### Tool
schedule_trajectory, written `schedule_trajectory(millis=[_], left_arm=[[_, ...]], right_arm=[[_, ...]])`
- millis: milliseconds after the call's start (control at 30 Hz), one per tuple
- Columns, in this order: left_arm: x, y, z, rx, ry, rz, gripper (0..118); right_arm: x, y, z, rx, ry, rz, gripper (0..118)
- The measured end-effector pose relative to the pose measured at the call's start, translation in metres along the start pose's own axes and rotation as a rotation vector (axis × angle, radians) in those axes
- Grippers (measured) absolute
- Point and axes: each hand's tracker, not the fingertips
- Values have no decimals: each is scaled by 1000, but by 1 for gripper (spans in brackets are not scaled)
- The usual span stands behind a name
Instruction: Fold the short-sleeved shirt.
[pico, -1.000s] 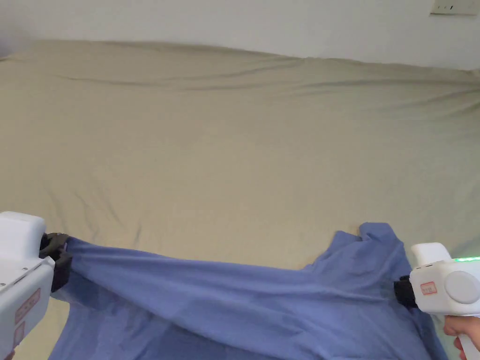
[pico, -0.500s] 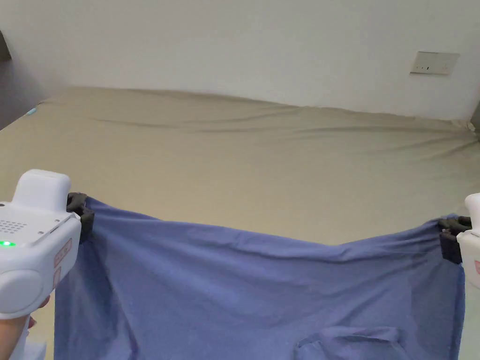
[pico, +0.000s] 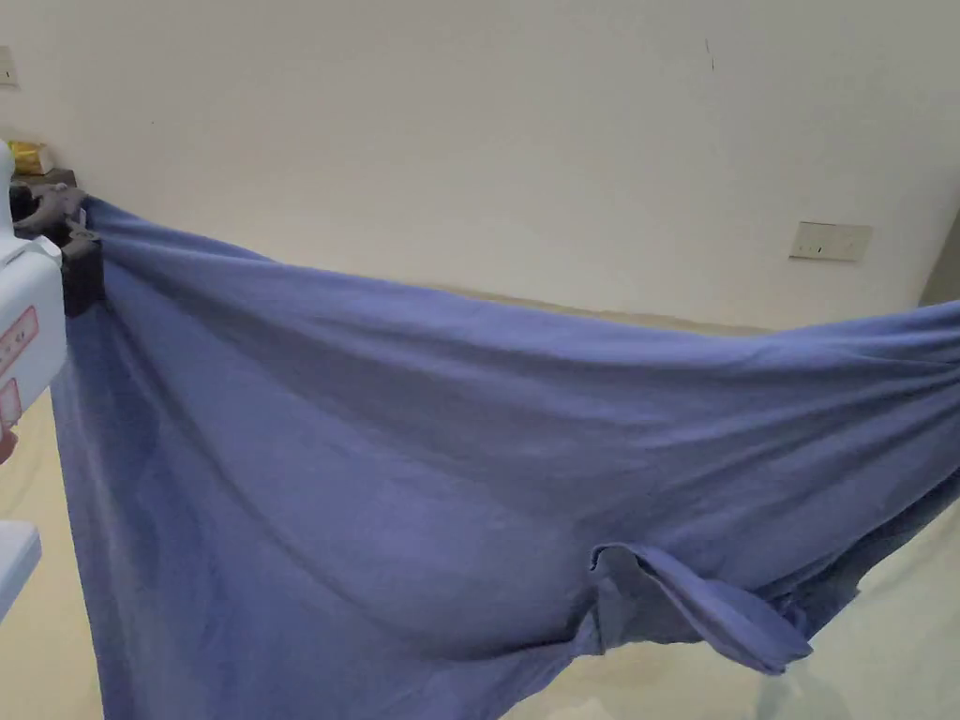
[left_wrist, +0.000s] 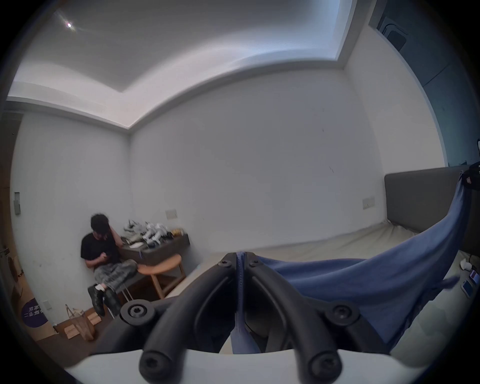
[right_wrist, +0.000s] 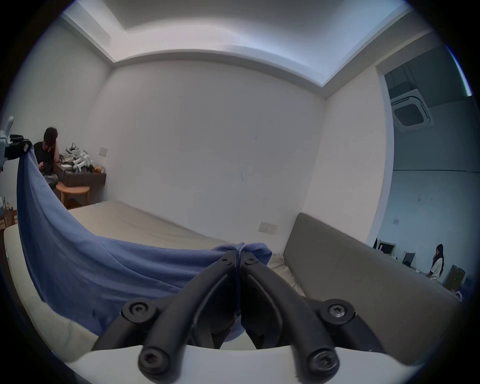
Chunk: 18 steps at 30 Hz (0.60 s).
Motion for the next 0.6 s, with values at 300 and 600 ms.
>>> schedule_trajectory(millis=[300, 600], left_arm=[[-15, 56, 8, 104, 33, -41, 1], [-23, 98, -32, 120, 18, -49, 1]], right_arm=[[18, 58, 16, 93, -24, 3, 3], [33, 101, -14, 132, -60, 41, 3]])
